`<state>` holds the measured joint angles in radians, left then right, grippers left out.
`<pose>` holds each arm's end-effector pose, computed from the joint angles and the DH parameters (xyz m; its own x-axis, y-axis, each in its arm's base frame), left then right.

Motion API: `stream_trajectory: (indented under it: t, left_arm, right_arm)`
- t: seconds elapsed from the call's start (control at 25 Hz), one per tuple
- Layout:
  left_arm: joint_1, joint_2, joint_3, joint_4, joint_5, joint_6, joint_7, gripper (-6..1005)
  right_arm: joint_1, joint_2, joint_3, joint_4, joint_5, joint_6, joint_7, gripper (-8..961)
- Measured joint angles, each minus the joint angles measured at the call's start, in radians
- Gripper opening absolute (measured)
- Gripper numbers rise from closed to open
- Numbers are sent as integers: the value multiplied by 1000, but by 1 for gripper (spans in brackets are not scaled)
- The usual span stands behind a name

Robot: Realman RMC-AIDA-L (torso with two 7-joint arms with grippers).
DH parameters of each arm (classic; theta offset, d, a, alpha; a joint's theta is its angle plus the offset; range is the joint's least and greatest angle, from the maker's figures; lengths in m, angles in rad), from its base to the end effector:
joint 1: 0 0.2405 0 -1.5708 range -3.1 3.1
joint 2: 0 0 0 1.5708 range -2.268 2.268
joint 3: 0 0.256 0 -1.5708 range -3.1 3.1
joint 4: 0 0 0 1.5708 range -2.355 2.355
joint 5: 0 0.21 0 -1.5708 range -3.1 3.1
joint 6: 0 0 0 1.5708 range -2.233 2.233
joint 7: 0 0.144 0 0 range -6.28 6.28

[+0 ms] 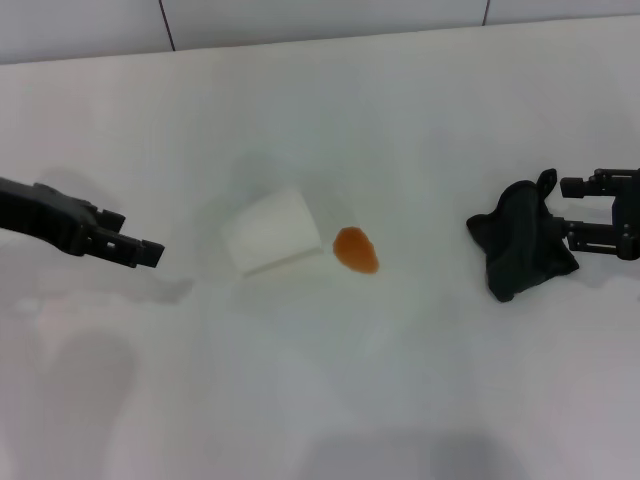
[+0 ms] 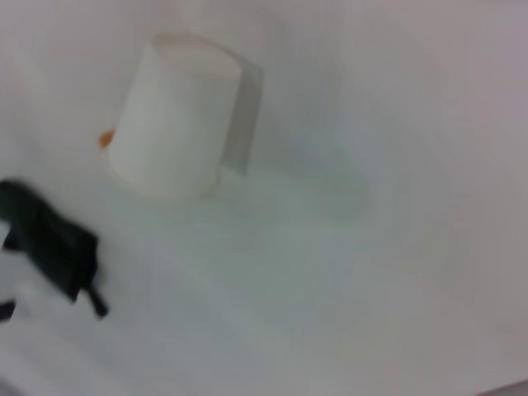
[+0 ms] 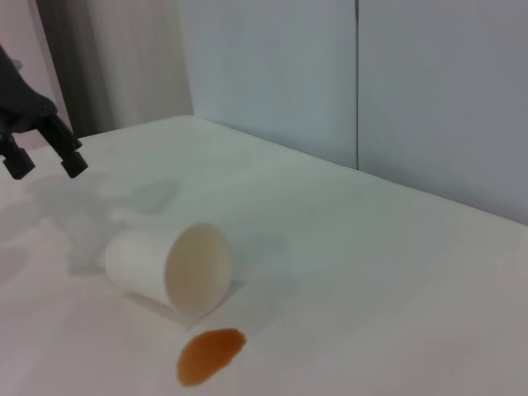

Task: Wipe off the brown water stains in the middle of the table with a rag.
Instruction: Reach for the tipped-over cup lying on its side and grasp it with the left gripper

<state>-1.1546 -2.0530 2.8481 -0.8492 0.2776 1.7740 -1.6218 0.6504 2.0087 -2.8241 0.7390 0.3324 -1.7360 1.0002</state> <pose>-0.2233 0.3805 0.0484 0.7650 0.6441 0.0043 0.6388 -0.7578 -0.1331 0.3406 0.3041 0.0709 0.8659 -0.2930 -0.4054 -0.4611 -0.7817 -0.4199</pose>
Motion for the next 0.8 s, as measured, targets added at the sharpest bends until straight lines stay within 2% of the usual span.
stream_trajectory:
  t: [0.24,0.56,0.8]
  left_arm:
    - [-88,-3,1,-1,88,-49,15,855]
    - [-159,-14,1,13,122,-85,61,850]
    - [-203,-21,1,103,186,-144,76,845]
  right_arm:
    - [1,0,0,0,2,0,0,606]
    - [3,0,0,-1,2,0,0,606]
    - [3,-1,0,-3,2,4,0,606]
